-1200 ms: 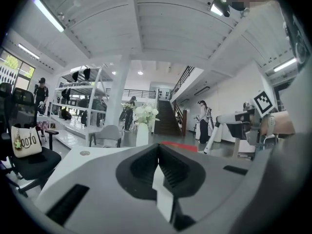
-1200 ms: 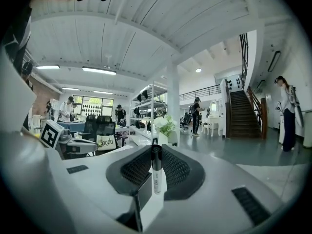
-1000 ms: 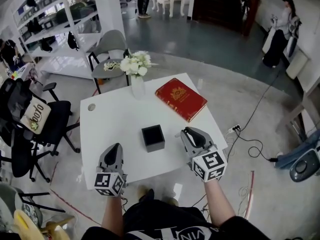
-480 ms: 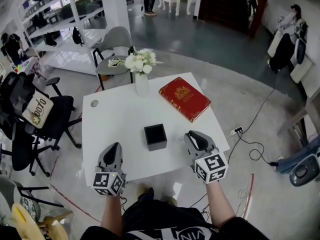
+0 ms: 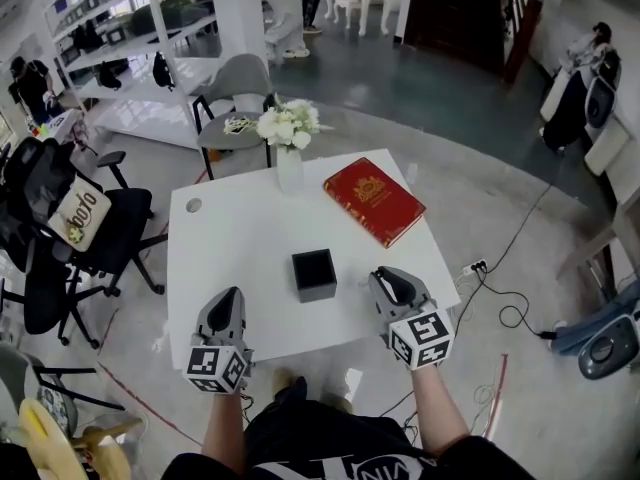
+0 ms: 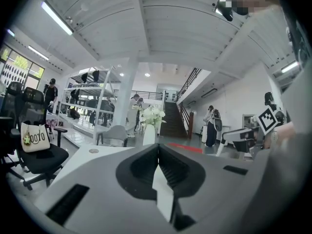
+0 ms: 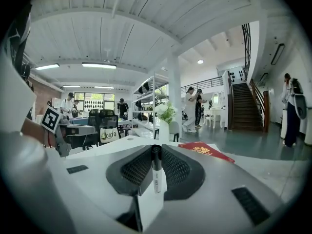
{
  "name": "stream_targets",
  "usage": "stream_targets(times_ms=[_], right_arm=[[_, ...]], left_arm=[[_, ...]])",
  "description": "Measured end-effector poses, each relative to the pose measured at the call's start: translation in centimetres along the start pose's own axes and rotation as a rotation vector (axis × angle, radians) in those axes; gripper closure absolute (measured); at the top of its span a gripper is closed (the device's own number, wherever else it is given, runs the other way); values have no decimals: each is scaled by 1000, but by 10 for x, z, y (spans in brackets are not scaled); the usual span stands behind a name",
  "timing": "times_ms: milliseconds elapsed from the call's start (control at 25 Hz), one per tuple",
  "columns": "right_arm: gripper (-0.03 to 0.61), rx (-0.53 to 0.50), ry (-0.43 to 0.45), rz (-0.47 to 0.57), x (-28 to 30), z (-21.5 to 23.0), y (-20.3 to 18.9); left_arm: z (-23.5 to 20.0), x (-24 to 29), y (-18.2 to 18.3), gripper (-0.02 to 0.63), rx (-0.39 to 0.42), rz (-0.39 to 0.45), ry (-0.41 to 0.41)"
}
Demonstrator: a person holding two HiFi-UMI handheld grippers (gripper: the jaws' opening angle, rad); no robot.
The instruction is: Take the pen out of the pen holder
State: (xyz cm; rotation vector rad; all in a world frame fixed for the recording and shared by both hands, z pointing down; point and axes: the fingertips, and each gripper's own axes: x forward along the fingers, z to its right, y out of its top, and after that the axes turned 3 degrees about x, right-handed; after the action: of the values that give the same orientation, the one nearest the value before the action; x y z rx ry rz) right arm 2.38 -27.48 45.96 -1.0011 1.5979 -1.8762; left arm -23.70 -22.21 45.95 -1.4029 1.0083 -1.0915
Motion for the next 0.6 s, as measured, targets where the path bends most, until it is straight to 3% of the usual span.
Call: stream_targets(times_ms=[600], right_arm=[[505,6,4,-2,-4,-5,-3]], left_arm=[[0,-8,0,609,-7,5,5]])
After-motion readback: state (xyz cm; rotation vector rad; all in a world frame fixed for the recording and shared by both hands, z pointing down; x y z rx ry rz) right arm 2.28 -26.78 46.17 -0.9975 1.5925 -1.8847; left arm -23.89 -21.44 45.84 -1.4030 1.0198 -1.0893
